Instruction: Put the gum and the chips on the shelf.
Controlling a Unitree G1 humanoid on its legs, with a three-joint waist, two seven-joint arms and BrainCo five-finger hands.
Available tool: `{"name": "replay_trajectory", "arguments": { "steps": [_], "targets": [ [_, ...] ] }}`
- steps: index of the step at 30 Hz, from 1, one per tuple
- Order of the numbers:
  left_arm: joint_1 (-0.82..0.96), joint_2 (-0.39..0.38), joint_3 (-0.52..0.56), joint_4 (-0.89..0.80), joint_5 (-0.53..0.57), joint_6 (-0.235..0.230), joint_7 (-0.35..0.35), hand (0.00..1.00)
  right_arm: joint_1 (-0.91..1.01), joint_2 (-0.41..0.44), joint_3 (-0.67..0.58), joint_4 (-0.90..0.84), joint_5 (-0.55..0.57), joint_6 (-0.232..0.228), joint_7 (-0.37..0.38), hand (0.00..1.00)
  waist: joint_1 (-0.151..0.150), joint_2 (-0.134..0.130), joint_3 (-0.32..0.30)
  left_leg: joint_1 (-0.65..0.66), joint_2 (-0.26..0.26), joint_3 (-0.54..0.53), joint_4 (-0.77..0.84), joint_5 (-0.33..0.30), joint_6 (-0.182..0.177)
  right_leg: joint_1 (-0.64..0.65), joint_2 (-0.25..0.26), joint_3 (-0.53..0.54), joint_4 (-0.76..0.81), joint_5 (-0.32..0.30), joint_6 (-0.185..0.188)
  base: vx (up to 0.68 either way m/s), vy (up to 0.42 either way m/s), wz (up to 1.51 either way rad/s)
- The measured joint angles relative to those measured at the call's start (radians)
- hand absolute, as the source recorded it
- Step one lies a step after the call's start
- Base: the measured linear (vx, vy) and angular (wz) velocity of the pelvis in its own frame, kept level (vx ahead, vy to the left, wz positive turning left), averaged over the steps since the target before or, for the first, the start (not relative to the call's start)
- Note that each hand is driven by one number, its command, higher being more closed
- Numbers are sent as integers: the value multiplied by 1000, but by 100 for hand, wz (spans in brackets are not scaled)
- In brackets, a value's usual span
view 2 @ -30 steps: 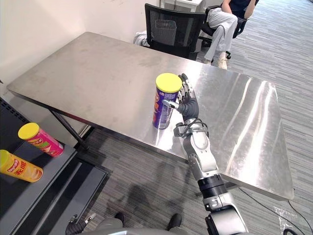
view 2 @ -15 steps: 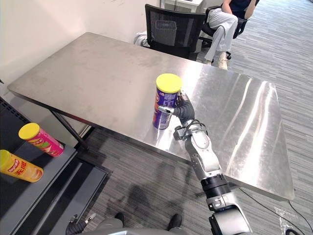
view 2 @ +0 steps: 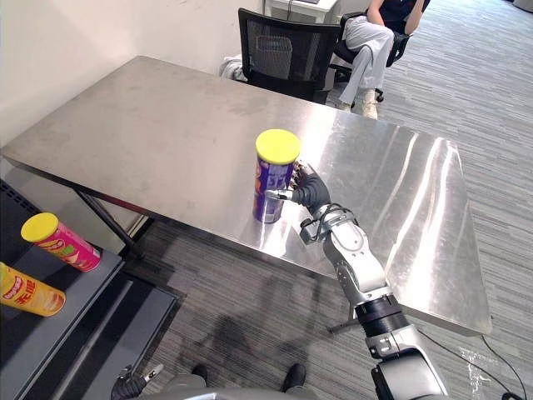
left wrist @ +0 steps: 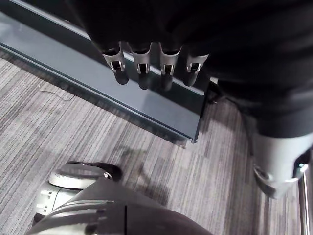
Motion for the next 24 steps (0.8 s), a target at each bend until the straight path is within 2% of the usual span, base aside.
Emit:
{"name": "replay_trajectory", "arguments": {
  "steps": [5, 18, 20, 24],
  "targets": [
    [0, 2, 0, 0, 0, 0, -1, 0, -1, -5, 1, -1, 0, 1, 24, 100, 0, -3, -1, 0, 1, 0, -1, 0, 0, 0, 1, 0, 0, 0, 0, 0, 0, 0],
    [-1, 2, 0, -1, 0, 2, -1, 0, -10, -4, 1, 12, 0, -2, 2, 100, 1, -4, -1, 0, 0, -4, -1, 0, 0, 0, 1, -3, -1, 0, 0, 0, 0, 0],
    [-1, 2, 0, -1, 0, 2, -1, 0, -10, -4, 1, 12, 0, -4, -10, 100, 1, -4, -1, 0, 0, -4, -2, 0, 0, 0, 1, -4, -1, 0, 0, 0, 0, 0],
    [-1, 3, 0, -1, 0, 2, 0, 0, -11, 3, -4, 16, 8, -13, -94, 100, 1, -5, 0, 1, 0, -4, -2, 0, 0, 0, 1, -4, -1, 0, 0, 0, 0, 0]
  ]
}}
